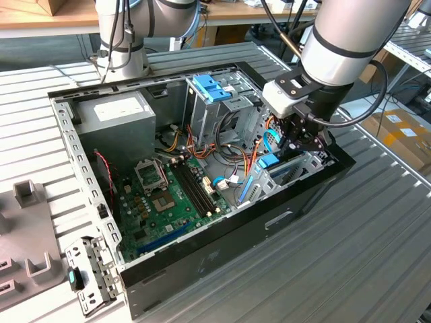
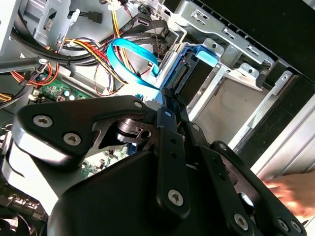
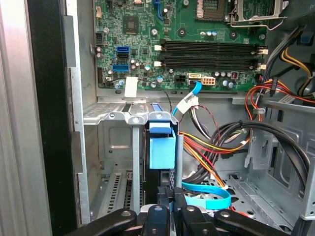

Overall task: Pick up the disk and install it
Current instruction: 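Insert the first disk wire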

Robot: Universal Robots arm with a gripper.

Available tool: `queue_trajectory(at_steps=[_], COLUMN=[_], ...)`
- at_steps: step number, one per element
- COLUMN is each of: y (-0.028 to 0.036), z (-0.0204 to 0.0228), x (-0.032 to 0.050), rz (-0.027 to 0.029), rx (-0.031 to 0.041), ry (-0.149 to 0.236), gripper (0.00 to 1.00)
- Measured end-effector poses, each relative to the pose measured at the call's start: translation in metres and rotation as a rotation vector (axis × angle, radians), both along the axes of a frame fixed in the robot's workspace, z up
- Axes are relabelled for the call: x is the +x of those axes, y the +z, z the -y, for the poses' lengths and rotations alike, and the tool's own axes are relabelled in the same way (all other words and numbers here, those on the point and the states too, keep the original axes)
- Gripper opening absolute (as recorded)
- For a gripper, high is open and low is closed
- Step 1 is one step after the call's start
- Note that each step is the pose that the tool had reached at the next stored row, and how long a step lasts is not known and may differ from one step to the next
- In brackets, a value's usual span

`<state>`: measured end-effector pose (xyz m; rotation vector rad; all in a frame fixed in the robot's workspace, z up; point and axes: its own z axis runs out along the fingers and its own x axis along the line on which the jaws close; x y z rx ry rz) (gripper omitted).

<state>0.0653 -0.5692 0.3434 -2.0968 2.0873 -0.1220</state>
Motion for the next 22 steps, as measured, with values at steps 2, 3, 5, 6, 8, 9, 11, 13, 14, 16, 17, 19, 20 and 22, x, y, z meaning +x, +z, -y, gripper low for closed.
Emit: queue_trajectory(at_steps=[2,3,5,6,8,9,11,13,14,16,17,19,20,22], y=[-0.0008,-0.0020,-0.0035,-0.0035,-0.0037,-0.0037,-0.0038,-0.0039,-0.0039,-0.0040,-0.0042,-0.0041,-0.0041,-0.0042], z=[0.0000,0.0000,0.0000,0.0000,0.0000,0.0000,0.0000,0.0000,0.0000,0.0000,0.0000,0.0000,0.0000,0.0000], x=[0.0000,0.0000,0.0000,0.0000,0.0000,0.0000,0.0000,0.0000,0.0000,0.0000,0.0000,0.0000,0.0000,0.0000], rz=[0.0000,0.0000,0.0000,0.0000,0.0000,0.0000,0.0000,0.0000,0.0000,0.0000,0.0000,0.0000,0.0000,0.0000], rx=[0.0004,0.0000,-0.0003,-0.0003,0.0000,0.0000,0.0000,0.0000,0.0000,0.0001,0.0003,0.0001,0.0000,0.0000], ry=[0.000,0.000,0.000,0.000,0.000,0.000,0.000,0.000,0.000,0.000,0.000,0.000,0.000,0.000], gripper=[0.16,0.16,0.16,0.16,0.16,0.16,0.16,0.16,0.16,0.16,0.17,0.29,0.41,0.47])
